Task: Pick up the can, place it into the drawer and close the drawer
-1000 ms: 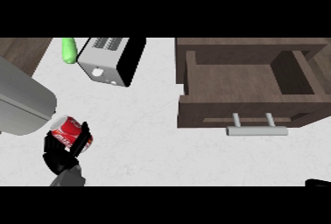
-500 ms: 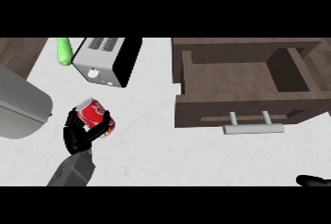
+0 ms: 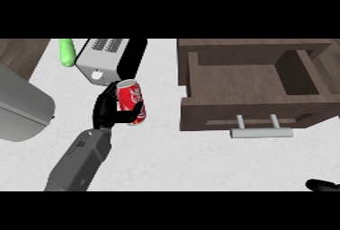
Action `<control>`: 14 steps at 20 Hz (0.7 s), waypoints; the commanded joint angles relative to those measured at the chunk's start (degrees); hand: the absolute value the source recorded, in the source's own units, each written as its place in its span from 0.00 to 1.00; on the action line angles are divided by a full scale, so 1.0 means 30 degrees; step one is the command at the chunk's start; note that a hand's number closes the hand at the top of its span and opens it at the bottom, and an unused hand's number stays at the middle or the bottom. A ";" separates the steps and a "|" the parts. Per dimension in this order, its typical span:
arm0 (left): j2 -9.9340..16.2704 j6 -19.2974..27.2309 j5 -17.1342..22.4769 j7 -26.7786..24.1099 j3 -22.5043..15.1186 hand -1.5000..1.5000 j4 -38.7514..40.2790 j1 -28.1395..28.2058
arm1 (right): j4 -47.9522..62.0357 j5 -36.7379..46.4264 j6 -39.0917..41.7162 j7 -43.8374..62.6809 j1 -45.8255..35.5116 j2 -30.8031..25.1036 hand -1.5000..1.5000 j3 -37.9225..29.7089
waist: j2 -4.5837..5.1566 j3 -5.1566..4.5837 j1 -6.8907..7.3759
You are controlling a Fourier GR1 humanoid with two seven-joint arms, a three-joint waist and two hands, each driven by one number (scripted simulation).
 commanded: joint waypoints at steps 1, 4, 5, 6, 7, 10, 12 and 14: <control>0.0058 0.0070 -0.0741 0.2484 -0.0807 1.00 -0.1239 -0.2013 | 0.0156 0.0654 -0.0077 -0.0533 0.0451 0.0408 0.00 0.0218 | -0.0077 0.0018 0.0293; -0.0433 0.0656 -0.1391 0.3165 -0.1103 1.00 -0.1912 -0.2775 | 0.0402 0.0643 -0.0047 -0.0870 0.0458 0.0559 0.00 0.0155 | -0.0072 0.0014 0.0314; -0.0436 0.1218 -0.1689 0.4299 -0.1738 1.00 -0.3765 -0.2025 | 0.0277 0.0562 -0.0252 -0.0217 -0.0155 0.0054 0.00 -0.0264 | -0.0132 0.0018 0.0494; -0.0250 0.0709 -0.1688 0.4523 -0.1356 1.00 -0.3082 -0.2828 | 0.0327 0.1053 -0.0387 -0.0650 0.0026 0.0424 0.00 0.0054 | -0.0075 0.0012 0.0369; 0.0152 0.1179 -0.1276 0.6511 -0.1478 1.00 -0.5326 -0.2953 | 0.0641 0.0536 -0.0021 -0.0718 0.0336 0.0176 0.00 -0.0400 | -0.0173 0.0027 0.0556; -0.0466 0.1499 -0.1825 0.6979 -0.1065 1.00 -0.4078 -0.4840 | -0.0596 0.0632 -0.0278 0.0247 0.0225 0.0356 0.00 0.0066 | -0.0065 0.0010 0.0273; -0.0738 0.2530 -0.1964 0.8840 -0.1512 1.00 -0.6670 -0.4376 | 0.0067 0.0530 -0.0056 -0.0112 0.0254 0.0211 0.00 -0.0245 | -0.0114 0.0017 0.0438; -0.0961 0.2930 -0.2307 0.9447 -0.1599 1.00 -0.7445 -0.4754 | 0.0007 0.0437 -0.0532 0.0941 -0.0919 -0.0090 0.00 -0.0246 | -0.0106 0.0011 0.0467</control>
